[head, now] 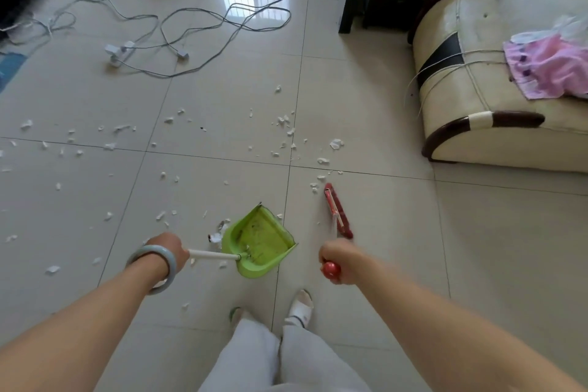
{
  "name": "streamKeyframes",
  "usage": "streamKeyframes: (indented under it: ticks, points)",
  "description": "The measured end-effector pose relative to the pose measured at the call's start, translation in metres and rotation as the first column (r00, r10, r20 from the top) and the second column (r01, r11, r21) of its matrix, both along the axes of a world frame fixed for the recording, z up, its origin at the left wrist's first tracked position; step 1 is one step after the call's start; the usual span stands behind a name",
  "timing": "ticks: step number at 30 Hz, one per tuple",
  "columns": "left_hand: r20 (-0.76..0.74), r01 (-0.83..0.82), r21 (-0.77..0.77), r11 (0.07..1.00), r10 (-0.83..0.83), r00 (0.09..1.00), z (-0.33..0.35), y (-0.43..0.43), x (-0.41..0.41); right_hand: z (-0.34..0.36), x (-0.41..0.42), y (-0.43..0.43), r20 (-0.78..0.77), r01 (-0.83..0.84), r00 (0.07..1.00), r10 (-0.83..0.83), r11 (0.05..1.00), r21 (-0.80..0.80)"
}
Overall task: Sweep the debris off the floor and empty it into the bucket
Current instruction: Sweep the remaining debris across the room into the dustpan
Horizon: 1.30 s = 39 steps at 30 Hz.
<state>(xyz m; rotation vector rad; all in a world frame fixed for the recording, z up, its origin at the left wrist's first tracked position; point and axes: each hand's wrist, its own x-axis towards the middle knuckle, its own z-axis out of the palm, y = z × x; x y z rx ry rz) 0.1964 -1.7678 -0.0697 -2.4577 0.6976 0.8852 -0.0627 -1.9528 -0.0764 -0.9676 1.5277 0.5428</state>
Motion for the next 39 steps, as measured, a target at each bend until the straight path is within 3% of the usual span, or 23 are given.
streamKeyframes:
  ticks: [9,15,22,28,39]
  points:
    - [0.054,-0.124,0.021,0.992,0.122,0.991,0.022,0.049,0.031,0.017,0.086,0.094,0.165,-0.152,0.978,0.128,0.978,0.145]
    - [0.064,-0.195,0.048,0.980,0.192,0.979,0.032,0.073,0.059,0.039,0.115,0.080,0.199,-0.136,0.975,0.102,0.976,0.168]
    - [0.031,-0.249,-0.003,0.969,0.249,0.968,0.033,0.054,0.088,0.040,0.140,0.059,0.176,-0.165,0.973,0.150,0.983,0.079]
    - [0.020,-0.204,-0.031,0.979,0.204,0.979,0.025,0.008,0.095,0.040,0.135,-0.007,0.137,-0.099,0.985,0.107,0.993,-0.063]
    - [-0.004,-0.185,-0.057,0.981,0.185,0.983,0.000,-0.117,0.075,0.029,0.092,-0.216,0.031,0.054,0.998,-0.049,0.981,-0.185]
